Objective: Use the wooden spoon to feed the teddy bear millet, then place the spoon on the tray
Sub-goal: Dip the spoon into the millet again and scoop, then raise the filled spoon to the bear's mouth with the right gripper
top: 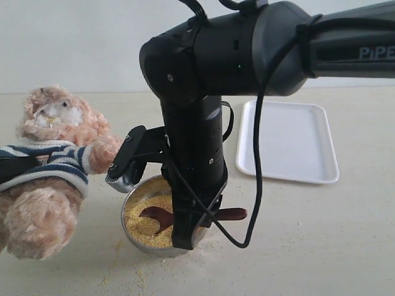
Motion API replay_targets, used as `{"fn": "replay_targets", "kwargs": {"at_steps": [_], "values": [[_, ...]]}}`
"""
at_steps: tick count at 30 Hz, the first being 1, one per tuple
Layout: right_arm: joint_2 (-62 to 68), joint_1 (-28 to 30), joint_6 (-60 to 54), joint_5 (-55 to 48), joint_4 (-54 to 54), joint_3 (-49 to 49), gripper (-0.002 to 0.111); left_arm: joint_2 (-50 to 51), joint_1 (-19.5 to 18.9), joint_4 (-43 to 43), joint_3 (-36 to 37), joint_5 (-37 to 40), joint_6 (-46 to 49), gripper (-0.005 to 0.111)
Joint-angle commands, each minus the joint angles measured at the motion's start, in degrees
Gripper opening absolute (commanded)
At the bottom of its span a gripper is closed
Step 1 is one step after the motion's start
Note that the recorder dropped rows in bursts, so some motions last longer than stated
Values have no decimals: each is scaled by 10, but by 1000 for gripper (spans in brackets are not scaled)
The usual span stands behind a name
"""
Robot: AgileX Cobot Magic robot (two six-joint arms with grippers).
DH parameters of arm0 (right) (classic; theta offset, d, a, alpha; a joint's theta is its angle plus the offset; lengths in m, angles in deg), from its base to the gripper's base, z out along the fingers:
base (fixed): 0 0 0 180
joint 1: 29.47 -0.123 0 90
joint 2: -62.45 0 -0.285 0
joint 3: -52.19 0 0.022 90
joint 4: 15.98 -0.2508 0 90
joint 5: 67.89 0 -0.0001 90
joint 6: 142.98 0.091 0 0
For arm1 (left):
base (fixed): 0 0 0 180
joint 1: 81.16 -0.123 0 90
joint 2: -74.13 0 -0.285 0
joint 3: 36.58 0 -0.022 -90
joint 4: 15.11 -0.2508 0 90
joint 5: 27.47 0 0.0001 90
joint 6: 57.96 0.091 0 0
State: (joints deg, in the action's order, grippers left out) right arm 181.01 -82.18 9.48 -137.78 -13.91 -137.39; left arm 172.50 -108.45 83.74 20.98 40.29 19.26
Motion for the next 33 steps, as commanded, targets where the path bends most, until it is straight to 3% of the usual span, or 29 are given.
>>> {"fn": "replay_targets", "kwargs": {"at_steps": [1,33], "values": [[-5,2,11,-1,14,1,0,-5,-1,5,-3,22,4,5],[-9,2,80,-1,104,1,0,-5,-1,1,-3,22,23,5]]}}
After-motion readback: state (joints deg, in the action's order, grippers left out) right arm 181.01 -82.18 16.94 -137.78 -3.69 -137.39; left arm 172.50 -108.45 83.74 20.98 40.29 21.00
